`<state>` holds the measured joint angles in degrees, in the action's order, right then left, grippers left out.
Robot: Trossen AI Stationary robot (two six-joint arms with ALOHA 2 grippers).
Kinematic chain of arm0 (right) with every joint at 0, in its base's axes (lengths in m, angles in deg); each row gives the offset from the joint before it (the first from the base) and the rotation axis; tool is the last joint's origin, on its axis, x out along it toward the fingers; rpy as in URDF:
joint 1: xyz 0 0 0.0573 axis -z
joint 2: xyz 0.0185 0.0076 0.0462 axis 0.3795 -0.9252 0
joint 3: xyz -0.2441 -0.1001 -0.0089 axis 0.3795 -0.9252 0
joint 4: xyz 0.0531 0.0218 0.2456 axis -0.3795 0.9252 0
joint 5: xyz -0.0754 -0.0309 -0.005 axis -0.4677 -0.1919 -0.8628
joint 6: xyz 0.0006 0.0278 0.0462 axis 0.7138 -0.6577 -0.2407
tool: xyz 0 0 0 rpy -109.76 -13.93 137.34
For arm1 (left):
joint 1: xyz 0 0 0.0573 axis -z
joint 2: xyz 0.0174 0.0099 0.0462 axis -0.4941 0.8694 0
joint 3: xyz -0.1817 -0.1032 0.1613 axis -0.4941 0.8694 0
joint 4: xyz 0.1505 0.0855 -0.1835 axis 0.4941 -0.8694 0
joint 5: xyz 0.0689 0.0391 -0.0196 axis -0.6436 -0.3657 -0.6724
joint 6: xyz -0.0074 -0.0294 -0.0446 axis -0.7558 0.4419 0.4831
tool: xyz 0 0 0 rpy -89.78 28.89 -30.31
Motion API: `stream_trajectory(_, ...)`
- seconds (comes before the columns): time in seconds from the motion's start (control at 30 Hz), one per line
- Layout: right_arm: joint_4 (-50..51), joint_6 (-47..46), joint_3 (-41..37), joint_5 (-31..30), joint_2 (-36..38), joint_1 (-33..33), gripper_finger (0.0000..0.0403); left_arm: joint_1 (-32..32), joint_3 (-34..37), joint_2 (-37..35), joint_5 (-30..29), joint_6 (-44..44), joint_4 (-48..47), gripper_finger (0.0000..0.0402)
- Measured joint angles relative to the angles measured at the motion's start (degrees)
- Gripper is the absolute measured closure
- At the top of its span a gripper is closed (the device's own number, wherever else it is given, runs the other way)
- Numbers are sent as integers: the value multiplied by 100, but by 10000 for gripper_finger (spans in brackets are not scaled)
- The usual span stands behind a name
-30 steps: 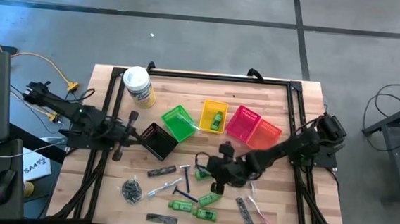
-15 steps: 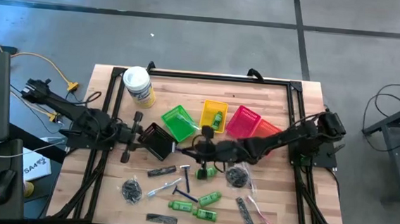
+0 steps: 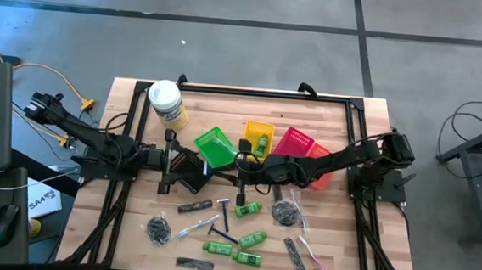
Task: Pick & Place Travel size toiletries
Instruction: Put the blue razor into the black bin
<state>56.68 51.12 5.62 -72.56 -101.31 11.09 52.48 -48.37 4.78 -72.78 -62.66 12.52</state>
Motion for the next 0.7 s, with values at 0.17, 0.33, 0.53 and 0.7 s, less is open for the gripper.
stream_trajectory(0.17,214,118,264,53,0,6,377,-4,0,126,-100,70,239,130)
stream_trajectory(0.33,498,170,572,136,-27,12,377,1,0,173,126,-59,266,130)
stream_trajectory(0.53,866,278,1123,203,-376,12,377,0,0,171,138,-213,681,130)
stream_trajectory(0.7,874,324,1393,187,-538,75,377,-2,0,173,239,-248,696,130)
